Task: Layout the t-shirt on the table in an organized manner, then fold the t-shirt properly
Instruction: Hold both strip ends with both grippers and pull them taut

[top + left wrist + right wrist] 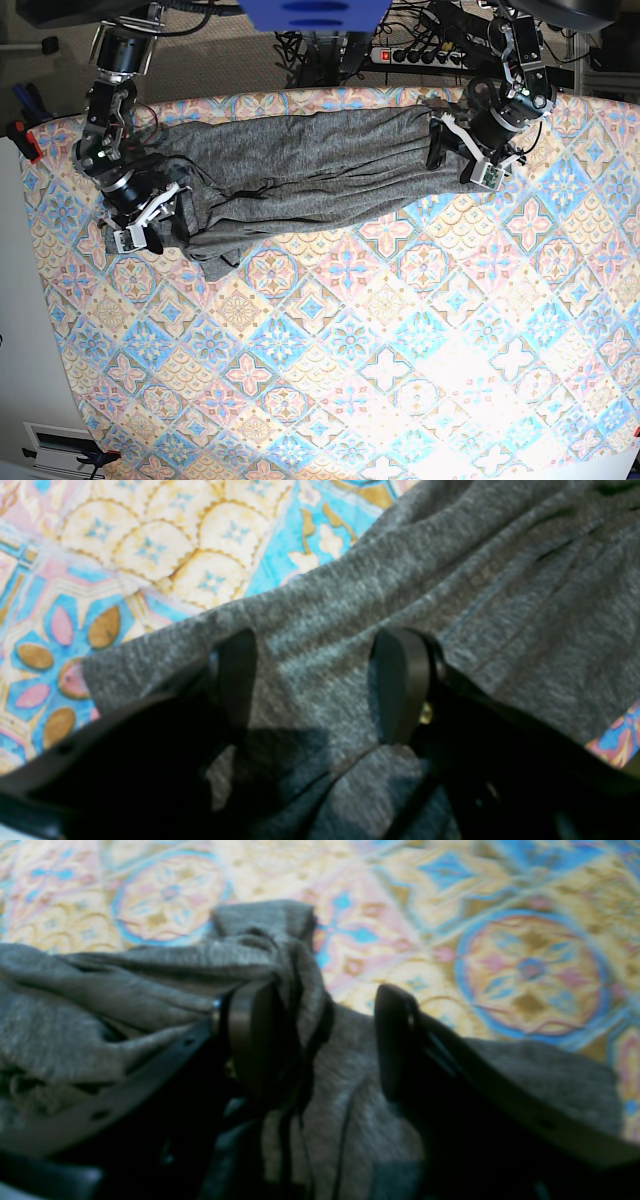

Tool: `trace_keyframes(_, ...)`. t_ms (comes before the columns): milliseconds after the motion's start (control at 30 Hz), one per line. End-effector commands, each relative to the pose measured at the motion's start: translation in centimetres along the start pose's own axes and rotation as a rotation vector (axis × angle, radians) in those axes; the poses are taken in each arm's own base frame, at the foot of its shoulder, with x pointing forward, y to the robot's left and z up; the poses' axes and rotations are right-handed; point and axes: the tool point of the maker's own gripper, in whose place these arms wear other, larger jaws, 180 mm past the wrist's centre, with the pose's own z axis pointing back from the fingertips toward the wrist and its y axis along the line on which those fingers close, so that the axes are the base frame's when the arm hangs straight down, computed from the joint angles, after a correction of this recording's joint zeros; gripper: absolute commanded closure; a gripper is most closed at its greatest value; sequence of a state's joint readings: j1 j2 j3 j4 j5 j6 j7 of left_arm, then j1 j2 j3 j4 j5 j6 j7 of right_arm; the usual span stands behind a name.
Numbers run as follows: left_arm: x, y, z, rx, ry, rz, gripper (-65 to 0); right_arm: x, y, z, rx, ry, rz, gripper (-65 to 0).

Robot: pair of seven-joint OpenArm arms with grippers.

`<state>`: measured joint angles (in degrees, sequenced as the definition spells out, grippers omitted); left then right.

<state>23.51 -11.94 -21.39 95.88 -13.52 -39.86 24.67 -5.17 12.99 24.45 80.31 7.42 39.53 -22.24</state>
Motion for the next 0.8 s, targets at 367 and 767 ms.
trace_keyframes(367, 1.2, 0.0, 0.1, -0.004, -0.043, -0.006, -36.5, 3.8, 0.2, 0.2, 0.012, -0.111, 0.041, -30.1)
trace_keyframes(767, 1.2, 0.0, 0.1, -0.004, -0.043, -0.006, -36.5, 2.1, 0.7, 0.7, 0.018, -0.079, 0.022, -30.1)
